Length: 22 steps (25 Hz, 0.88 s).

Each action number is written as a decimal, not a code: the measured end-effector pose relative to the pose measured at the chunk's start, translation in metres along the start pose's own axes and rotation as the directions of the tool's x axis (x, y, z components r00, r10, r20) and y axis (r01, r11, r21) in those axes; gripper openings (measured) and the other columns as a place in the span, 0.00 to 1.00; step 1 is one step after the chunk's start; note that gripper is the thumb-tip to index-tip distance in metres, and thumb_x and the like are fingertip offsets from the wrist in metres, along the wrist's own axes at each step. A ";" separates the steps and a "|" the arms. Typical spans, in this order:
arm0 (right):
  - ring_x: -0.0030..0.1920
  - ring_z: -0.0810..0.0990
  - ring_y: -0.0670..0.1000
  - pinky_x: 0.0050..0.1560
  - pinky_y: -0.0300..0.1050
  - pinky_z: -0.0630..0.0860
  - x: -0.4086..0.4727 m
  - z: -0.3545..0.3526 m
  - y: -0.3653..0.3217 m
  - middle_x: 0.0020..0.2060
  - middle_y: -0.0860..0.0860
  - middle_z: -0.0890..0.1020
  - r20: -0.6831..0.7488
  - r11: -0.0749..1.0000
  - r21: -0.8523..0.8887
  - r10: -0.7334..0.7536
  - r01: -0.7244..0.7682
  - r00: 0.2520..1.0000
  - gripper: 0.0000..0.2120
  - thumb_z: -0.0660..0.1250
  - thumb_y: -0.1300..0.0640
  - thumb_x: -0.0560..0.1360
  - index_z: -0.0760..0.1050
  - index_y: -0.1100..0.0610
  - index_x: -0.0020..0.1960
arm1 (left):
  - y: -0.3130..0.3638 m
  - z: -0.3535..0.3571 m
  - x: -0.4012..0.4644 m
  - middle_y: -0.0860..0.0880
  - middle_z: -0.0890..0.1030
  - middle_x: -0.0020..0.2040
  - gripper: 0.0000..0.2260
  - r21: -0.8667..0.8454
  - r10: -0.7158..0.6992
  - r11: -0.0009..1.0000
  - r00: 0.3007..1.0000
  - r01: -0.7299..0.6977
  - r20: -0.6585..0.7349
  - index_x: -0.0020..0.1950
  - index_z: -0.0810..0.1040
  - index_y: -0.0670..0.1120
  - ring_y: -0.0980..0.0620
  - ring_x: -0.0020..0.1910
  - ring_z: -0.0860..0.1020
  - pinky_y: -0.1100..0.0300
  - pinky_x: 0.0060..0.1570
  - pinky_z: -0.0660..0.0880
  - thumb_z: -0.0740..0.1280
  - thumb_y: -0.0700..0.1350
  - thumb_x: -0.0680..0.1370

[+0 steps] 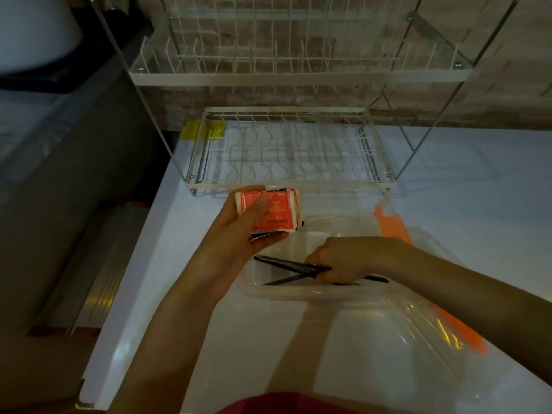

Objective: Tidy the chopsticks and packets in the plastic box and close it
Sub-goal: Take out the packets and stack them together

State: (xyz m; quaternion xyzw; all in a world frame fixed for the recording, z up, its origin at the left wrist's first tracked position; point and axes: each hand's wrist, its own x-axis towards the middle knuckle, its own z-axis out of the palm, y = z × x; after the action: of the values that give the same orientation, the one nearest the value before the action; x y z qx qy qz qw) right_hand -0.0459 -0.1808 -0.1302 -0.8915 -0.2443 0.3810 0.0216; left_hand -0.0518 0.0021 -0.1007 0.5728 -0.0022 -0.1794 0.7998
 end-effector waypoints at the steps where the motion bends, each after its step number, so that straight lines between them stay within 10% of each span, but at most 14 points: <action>1: 0.54 0.74 0.57 0.51 0.48 0.71 0.001 0.002 0.000 0.56 0.59 0.76 -0.009 1.000 0.019 -0.003 0.004 1.000 0.14 0.57 0.58 0.77 0.70 0.57 0.61 | 0.000 0.000 0.000 0.58 0.85 0.36 0.07 0.001 -0.003 1.000 1.000 0.003 0.001 0.51 0.74 0.51 0.58 0.39 0.83 0.65 0.35 0.79 0.60 0.43 0.77; 22: 0.53 0.72 0.57 0.45 0.43 0.68 0.013 -0.011 -0.018 0.56 0.58 0.73 0.186 0.999 0.009 0.046 -0.049 0.982 0.14 0.53 0.59 0.78 0.67 0.59 0.63 | 0.002 -0.001 -0.003 0.58 0.85 0.35 0.06 0.013 0.007 1.000 1.000 -0.007 0.014 0.49 0.74 0.53 0.59 0.39 0.83 0.66 0.35 0.79 0.60 0.44 0.76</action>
State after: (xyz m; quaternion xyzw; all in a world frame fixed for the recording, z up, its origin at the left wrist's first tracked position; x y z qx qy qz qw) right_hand -0.0380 -0.1573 -0.1275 -0.8575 -0.2213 0.4644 -0.0043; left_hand -0.0542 0.0049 -0.0983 0.5768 -0.0109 -0.1803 0.7966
